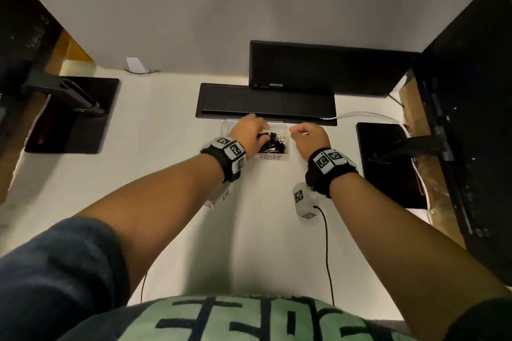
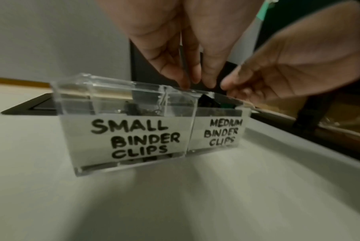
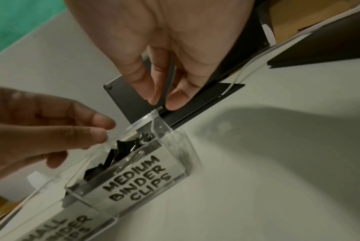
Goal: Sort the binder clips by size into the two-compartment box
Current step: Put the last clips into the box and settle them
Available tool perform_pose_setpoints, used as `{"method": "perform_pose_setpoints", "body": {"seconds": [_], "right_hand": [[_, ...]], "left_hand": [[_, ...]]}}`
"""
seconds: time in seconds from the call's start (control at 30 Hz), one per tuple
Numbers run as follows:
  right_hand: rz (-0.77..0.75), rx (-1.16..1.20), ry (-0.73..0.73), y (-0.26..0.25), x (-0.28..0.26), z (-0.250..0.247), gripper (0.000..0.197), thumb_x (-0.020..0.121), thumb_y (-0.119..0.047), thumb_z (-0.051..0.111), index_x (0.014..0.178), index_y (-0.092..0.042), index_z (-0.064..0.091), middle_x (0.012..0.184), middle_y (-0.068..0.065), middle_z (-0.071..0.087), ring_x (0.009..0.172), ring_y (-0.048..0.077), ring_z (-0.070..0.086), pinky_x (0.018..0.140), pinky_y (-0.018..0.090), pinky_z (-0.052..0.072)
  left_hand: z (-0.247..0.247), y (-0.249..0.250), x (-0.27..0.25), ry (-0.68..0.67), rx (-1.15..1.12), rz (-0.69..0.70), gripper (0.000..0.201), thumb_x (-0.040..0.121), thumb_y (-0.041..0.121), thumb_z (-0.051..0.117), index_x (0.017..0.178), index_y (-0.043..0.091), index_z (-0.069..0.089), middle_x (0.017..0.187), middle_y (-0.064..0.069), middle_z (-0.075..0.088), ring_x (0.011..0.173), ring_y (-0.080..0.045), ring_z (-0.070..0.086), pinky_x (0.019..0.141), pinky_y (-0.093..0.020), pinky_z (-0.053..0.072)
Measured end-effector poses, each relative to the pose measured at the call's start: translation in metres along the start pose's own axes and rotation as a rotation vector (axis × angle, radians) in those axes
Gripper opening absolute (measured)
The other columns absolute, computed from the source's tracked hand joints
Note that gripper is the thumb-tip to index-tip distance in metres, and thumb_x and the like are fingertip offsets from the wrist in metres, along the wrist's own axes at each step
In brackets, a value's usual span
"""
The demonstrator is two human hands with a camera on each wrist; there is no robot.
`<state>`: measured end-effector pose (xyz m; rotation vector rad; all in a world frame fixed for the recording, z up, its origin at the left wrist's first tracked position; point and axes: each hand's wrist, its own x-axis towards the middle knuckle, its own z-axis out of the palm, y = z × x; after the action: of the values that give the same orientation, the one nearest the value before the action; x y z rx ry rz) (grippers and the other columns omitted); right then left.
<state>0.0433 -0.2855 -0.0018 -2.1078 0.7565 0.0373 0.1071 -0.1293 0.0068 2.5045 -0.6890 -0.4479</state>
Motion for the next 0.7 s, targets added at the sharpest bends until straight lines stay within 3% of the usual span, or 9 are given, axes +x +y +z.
{"method": "perform_pose_setpoints", "body": {"seconds": [0.07, 0.17, 0.27, 0.33, 0.4, 0.43, 0.53, 0.63, 0.7], "right_hand": [[0.085, 0.034, -0.090, -0.002, 0.004, 0.001, 0.022, 0.091, -0.022, 0.052, 0.093, -0.008, 0.069, 0.099, 0.011, 0.067, 0.093, 0.030, 0.063, 0.089, 0.036, 0.051], [0.225, -0.013, -0.221, -0.014, 0.009, 0.004, 0.046, 0.096, -0.037, 0.040, 0.087, 0.003, 0.064, 0.090, 0.016, 0.063, 0.090, 0.034, 0.064, 0.094, 0.041, 0.049], [0.304, -0.018, -0.263, -0.022, 0.015, 0.010, 0.050, 0.098, -0.042, 0.035, 0.084, -0.003, 0.062, 0.090, 0.014, 0.059, 0.089, 0.032, 0.062, 0.090, 0.037, 0.048], [0.321, 0.067, -0.263, -0.021, 0.018, 0.012, 0.050, 0.098, -0.040, 0.036, 0.113, 0.001, 0.060, 0.095, 0.012, 0.056, 0.088, 0.029, 0.059, 0.086, 0.039, 0.051], [0.334, 0.210, -0.239, -0.020, 0.017, 0.011, 0.050, 0.098, -0.039, 0.040, 0.129, -0.001, 0.051, 0.100, 0.010, 0.051, 0.089, 0.024, 0.051, 0.069, 0.033, 0.051], [0.345, 0.272, -0.235, -0.020, 0.015, 0.010, 0.050, 0.097, -0.038, 0.041, 0.133, -0.003, 0.048, 0.103, 0.012, 0.050, 0.090, 0.022, 0.049, 0.066, 0.032, 0.050], [0.394, 0.424, -0.264, -0.022, 0.013, 0.006, 0.045, 0.097, -0.039, 0.042, 0.135, -0.016, 0.048, 0.119, 0.015, 0.054, 0.095, 0.023, 0.049, 0.085, 0.039, 0.050], [0.381, 0.532, -0.314, -0.024, 0.005, -0.002, 0.043, 0.100, -0.040, 0.033, 0.137, -0.021, 0.046, 0.137, 0.013, 0.046, 0.108, 0.023, 0.046, 0.082, 0.034, 0.047], [0.354, 0.558, -0.314, -0.021, -0.002, -0.004, 0.046, 0.101, -0.042, 0.029, 0.136, -0.020, 0.049, 0.138, 0.013, 0.044, 0.114, 0.026, 0.044, 0.082, 0.032, 0.046]], "left_hand": [[-0.009, -0.011, 0.001, 0.148, -0.083, -0.101, 0.018, 0.090, 0.022, 0.059, 0.106, 0.016, 0.062, 0.116, -0.007, 0.053, 0.111, -0.021, 0.051, 0.099, -0.034, 0.042], [-0.028, -0.036, 0.005, 0.269, -0.175, -0.420, 0.027, 0.091, 0.028, 0.056, 0.114, 0.014, 0.062, 0.127, -0.012, 0.052, 0.120, -0.027, 0.049, 0.106, -0.038, 0.038], [-0.040, -0.051, 0.006, 0.048, -0.253, -0.635, 0.039, 0.097, 0.029, 0.045, 0.125, 0.004, 0.056, 0.132, -0.020, 0.055, 0.122, -0.036, 0.052, 0.106, -0.041, 0.040], [-0.042, -0.050, 0.006, -0.042, -0.421, -0.672, 0.041, 0.100, 0.026, 0.040, 0.127, -0.002, 0.053, 0.133, -0.023, 0.055, 0.124, -0.037, 0.052, 0.107, -0.042, 0.042], [-0.042, -0.047, 0.007, -0.027, -0.654, -0.699, 0.046, 0.099, 0.031, 0.042, 0.130, -0.001, 0.051, 0.137, -0.021, 0.052, 0.127, -0.035, 0.050, 0.109, -0.043, 0.042], [-0.043, -0.047, 0.009, -0.006, -0.747, -0.714, 0.047, 0.098, 0.033, 0.043, 0.132, 0.002, 0.050, 0.140, -0.019, 0.051, 0.129, -0.034, 0.049, 0.109, -0.044, 0.042], [-0.048, -0.045, 0.008, 0.063, -1.017, -0.737, 0.036, 0.097, 0.030, 0.043, 0.126, 0.012, 0.057, 0.132, -0.007, 0.059, 0.129, -0.030, 0.049, 0.109, -0.045, 0.039], [-0.053, -0.050, 0.007, 0.069, -1.149, -0.733, 0.034, 0.097, 0.037, 0.043, 0.120, 0.020, 0.061, 0.101, 0.007, 0.068, 0.123, -0.024, 0.050, 0.107, -0.049, 0.037], [-0.050, -0.056, 0.006, 0.076, -1.120, -0.709, 0.040, 0.098, 0.042, 0.038, 0.118, 0.018, 0.063, 0.104, 0.005, 0.065, 0.122, -0.023, 0.051, 0.103, -0.047, 0.043]]}}
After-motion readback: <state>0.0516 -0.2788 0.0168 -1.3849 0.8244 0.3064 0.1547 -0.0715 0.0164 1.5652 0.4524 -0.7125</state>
